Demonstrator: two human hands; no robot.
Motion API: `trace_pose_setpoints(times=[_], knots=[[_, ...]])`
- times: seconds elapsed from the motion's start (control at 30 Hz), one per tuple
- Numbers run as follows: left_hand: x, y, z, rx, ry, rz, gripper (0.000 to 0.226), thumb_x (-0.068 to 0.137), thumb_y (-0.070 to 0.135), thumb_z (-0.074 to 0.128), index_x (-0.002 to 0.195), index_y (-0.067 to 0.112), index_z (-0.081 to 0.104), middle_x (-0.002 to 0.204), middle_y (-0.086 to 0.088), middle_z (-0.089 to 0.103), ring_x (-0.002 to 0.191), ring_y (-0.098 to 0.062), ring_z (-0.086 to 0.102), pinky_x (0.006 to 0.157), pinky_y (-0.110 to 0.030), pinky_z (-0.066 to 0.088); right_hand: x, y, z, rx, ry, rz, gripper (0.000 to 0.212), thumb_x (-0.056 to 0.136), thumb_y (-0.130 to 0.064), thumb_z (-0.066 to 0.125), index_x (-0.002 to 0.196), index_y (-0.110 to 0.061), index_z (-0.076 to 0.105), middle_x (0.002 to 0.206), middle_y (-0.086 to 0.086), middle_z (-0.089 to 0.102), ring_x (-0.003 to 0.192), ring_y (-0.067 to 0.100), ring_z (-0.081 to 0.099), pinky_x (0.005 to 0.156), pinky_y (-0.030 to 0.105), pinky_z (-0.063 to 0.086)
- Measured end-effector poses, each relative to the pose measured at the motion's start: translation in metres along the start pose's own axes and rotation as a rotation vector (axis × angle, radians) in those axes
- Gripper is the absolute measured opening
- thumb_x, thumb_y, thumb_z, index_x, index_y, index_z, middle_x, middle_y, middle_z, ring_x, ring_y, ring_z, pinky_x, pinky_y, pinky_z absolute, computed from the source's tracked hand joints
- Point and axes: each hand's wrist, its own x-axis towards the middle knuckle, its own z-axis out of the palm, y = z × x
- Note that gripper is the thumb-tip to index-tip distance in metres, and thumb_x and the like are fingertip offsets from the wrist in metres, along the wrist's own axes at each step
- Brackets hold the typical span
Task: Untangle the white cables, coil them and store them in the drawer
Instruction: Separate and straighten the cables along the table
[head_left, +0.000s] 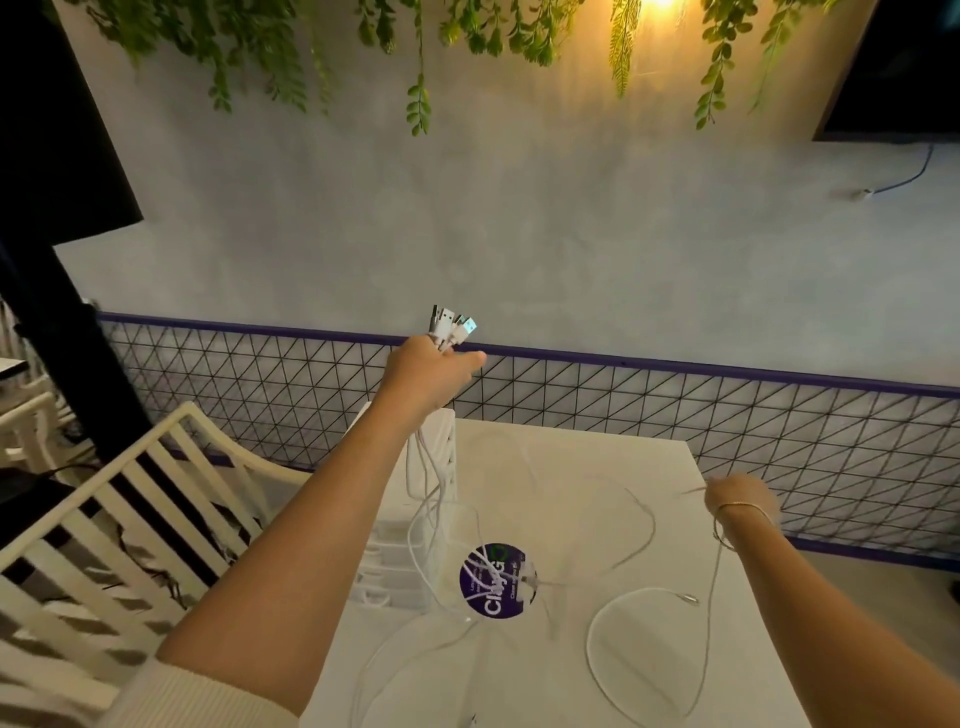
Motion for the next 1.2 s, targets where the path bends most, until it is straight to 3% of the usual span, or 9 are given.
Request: trace_pose_setpoints(times=[0.1,0.23,0.4,0.53,0.7,0.9,1.03,1.1,1.2], knots=[[-0.001,0.004,0.002,-0.005,-0.005,0.005,0.026,0.089,0.033,0.057,0.096,0.008,0.059,0.084,0.002,0.072,0.053,-0.005,0.041,0.05,-0.022,0.033,-0.005,-0.006,0.002,0.034,-0.001,-0.083,0.047,0.098,-0.034,0.04,0.113,0.006,0.06,0.112,0.023,0.061,0.1,0.034,0.057,0.084,0.039,0.045],[-0.003,0.004,0.007,0.016,-0.028,0.033,0.02,0.091,0.032,0.055,0.083,0.014,0.05,0.07,0.001,0.07,0.048,-0.006,0.036,0.051,-0.022,0.035,-0.019,-0.027,-0.008,0.16,0.023,-0.349,0.04,0.097,-0.033,0.043,0.1,0.0,0.066,0.083,0.013,0.061,0.078,0.023,0.052,0.074,0.034,0.043],[-0.01,0.001,0.019,0.014,-0.061,0.042,0.026,0.094,0.041,0.049,0.087,0.017,0.057,0.064,0.003,0.066,0.063,-0.011,0.051,0.059,-0.025,0.041,-0.037,-0.066,-0.039,0.33,0.057,-0.561,0.034,0.095,-0.033,0.048,0.1,-0.004,0.064,0.084,0.007,0.061,0.078,0.019,0.053,0.074,0.03,0.041],[-0.013,0.001,0.025,0.021,-0.032,0.048,0.038,0.093,0.048,0.046,0.085,0.013,0.057,0.071,-0.001,0.056,0.069,-0.017,0.054,0.059,-0.027,0.04,-0.042,-0.076,-0.052,0.383,0.206,-0.535,0.032,0.094,-0.03,0.051,0.101,-0.003,0.067,0.093,0.013,0.067,0.085,0.023,0.056,0.082,0.033,0.041],[-0.018,0.003,0.028,-0.047,-0.051,0.031,0.041,0.093,0.049,0.045,0.067,0.018,0.044,0.063,0.001,0.042,0.052,-0.013,0.035,0.047,-0.023,0.029,-0.032,-0.071,-0.048,0.312,0.28,-0.429,0.033,0.094,-0.034,0.049,0.102,-0.009,0.069,0.099,0.012,0.069,0.096,0.029,0.059,0.086,0.036,0.044],[-0.023,-0.002,0.033,-0.087,-0.073,0.006,0.035,0.091,0.045,0.054,0.072,0.016,0.047,0.062,0.002,0.04,0.053,-0.013,0.036,0.048,-0.024,0.03,-0.042,-0.058,-0.038,0.156,-0.008,-0.451,0.033,0.095,-0.032,0.05,0.101,-0.005,0.069,0.098,0.013,0.067,0.083,0.02,0.053,0.077,0.031,0.042],[-0.032,-0.009,0.051,-0.082,-0.192,-0.023,0.032,0.086,0.039,0.063,0.074,0.017,0.043,0.069,0.003,0.054,0.053,-0.01,0.036,0.049,-0.022,0.032,-0.065,-0.08,-0.045,0.263,-0.078,-0.546,0.038,0.097,-0.034,0.045,0.102,-0.005,0.068,0.096,0.014,0.066,0.084,0.021,0.052,0.082,0.034,0.043],[-0.036,-0.013,0.064,-0.079,-0.251,-0.05,0.03,0.086,0.034,0.065,0.072,0.018,0.044,0.085,-0.002,0.066,0.052,-0.009,0.037,0.048,-0.021,0.032,-0.075,-0.091,-0.052,0.301,-0.086,-0.592,0.039,0.097,-0.034,0.044,0.102,-0.004,0.07,0.094,0.015,0.065,0.086,0.027,0.055,0.085,0.038,0.044],[-0.042,-0.018,0.081,-0.003,-0.28,-0.091,0.027,0.083,0.032,0.068,0.096,0.011,0.057,0.117,-0.012,0.059,0.081,-0.018,0.058,0.058,-0.025,0.039,-0.088,-0.103,-0.056,0.363,-0.129,-0.659,0.036,0.097,-0.031,0.045,0.1,-0.006,0.07,0.103,0.016,0.066,0.088,0.026,0.054,0.08,0.034,0.042]])
